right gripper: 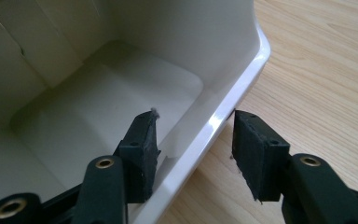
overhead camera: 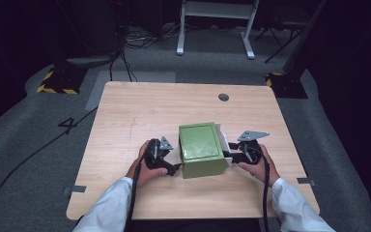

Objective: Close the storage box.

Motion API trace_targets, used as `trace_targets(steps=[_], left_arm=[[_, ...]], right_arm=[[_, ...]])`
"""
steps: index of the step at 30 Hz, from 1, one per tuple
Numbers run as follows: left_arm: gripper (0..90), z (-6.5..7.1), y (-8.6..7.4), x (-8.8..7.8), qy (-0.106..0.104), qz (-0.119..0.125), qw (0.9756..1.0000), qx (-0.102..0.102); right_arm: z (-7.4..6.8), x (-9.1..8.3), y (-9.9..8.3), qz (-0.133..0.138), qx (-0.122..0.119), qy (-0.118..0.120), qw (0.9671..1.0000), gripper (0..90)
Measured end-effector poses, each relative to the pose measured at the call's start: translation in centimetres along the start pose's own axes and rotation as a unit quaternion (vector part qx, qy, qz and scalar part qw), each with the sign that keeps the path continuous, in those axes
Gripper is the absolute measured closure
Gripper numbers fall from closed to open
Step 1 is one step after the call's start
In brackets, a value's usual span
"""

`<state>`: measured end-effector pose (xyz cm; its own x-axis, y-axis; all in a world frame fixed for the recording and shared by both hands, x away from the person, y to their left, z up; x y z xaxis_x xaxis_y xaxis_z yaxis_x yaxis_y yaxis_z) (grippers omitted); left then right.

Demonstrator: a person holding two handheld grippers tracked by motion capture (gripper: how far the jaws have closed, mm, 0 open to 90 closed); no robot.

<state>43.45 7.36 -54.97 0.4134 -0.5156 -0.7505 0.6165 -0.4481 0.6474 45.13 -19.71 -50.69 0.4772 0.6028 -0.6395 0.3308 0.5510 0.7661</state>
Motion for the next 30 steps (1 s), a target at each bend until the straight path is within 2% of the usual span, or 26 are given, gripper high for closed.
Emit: trace_targets(steps=[10,30], left_arm=[[0.0,0.03,0.01,0.02,0.000,0.001,1.0000,-0.001],[0.0,0.00,0.09,0.08,-0.001,0.000,1.0000,0.002]], right_arm=[[-0.90,0.76,0.67,-0.004,-0.009,0.006,0.9999,48.1],[-0.83,0.91,0.55,-0.009,-0.005,0.019,0.9998,45.4]])
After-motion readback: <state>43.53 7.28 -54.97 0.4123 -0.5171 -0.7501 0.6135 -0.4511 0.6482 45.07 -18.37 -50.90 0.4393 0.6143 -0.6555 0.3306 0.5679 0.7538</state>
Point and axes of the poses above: each handheld gripper's, and its own axes: x roughly forward along the jaws, y roughly out of its top, z roughly to its right, the point moved 6 cm from there along x, roughly forward along the jaws, and after that the axes turned 10 degrees about -x, right-handed, at the moved point
